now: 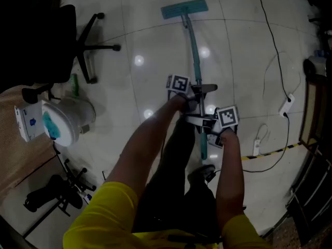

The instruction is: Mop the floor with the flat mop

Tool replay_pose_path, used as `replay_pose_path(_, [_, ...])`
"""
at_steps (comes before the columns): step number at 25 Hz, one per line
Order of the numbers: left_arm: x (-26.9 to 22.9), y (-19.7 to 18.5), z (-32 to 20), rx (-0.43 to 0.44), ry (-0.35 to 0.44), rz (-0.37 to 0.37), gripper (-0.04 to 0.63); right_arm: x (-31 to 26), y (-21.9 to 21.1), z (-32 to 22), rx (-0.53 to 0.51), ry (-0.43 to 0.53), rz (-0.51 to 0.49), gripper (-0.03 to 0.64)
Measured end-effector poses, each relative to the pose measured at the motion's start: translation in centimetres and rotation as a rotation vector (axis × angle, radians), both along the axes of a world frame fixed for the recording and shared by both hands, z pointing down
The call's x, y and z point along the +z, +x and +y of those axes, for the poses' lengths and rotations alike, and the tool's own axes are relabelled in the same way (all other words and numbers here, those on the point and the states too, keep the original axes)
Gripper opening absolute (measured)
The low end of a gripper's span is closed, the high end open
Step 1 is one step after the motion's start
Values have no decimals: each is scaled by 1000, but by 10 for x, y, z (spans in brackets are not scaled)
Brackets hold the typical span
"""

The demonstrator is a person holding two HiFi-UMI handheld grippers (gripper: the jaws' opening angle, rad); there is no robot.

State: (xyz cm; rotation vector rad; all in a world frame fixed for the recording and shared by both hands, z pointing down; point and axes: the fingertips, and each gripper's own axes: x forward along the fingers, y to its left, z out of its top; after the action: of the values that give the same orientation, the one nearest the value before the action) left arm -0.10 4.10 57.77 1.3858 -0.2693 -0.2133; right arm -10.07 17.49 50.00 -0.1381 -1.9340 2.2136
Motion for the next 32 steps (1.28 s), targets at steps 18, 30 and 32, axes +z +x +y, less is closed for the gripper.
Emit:
replay_pose_path(18, [-136,160,356,273,-158,83,153,-162,131,313,-101,-193,88,110])
replay_pose_path(30, [-34,118,1,120,52,90,153,-35,90,-23,258,22,-83,117])
replay_pose_path(32, [-25,120,-16,202,105,55,150,-33,85,-43,284,18,-79,114])
